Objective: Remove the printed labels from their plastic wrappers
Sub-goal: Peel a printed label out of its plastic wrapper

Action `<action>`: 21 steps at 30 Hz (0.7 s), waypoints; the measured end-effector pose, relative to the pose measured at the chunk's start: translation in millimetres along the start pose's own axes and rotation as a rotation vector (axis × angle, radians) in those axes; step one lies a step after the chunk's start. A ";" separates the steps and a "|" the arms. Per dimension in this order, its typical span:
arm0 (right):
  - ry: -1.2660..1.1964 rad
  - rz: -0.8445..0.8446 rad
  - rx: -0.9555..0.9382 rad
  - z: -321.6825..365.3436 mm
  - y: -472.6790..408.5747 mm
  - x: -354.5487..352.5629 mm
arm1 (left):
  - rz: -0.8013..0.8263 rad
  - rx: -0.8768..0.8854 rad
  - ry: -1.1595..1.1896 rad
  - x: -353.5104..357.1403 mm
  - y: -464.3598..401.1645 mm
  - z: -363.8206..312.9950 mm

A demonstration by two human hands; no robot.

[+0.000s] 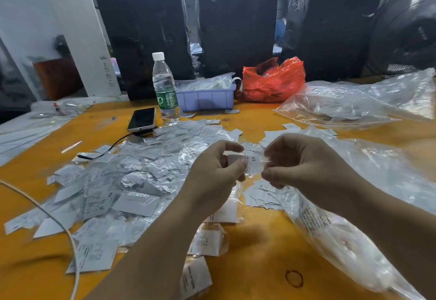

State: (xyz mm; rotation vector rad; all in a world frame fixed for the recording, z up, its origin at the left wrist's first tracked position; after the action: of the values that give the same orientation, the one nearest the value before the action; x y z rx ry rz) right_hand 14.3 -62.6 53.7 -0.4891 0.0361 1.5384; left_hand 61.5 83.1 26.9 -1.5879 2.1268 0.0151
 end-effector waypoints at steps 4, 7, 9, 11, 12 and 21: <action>-0.195 0.115 0.109 -7.1 -20.0 24.3 | -0.042 0.001 -0.001 -6.8 -0.8 0.2; -0.270 0.157 0.121 -12.5 -28.2 37.7 | -0.026 -0.007 -0.067 -6.7 -0.7 1.3; -0.262 0.167 0.101 -16.8 -29.7 40.1 | 0.004 -0.040 -0.035 -3.9 -1.1 3.5; -0.264 0.167 0.081 -20.1 -29.1 37.8 | 0.024 -0.072 0.039 -2.1 -2.6 4.5; -0.274 0.166 0.081 -22.5 -28.0 36.1 | 0.046 -0.079 0.055 0.3 -3.1 4.4; -0.336 0.155 0.210 -41.9 -24.0 31.0 | 0.006 -0.064 0.083 -5.0 -4.1 7.6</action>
State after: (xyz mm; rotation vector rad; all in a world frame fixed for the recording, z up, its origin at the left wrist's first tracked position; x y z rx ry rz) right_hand 50.6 -45.9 12.5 -0.0588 -0.0249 1.7292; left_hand 69.0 88.5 23.1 -1.6446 2.2145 0.0197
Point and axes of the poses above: each hand's wrist, its own y-axis away from the middle knuckle, its own x-axis out of the palm, z = x × y, the point moved 9 cm from there along -y, towards the middle knuckle, and after that the axes turned 2 degrees about -y, right-handed, at the moved point
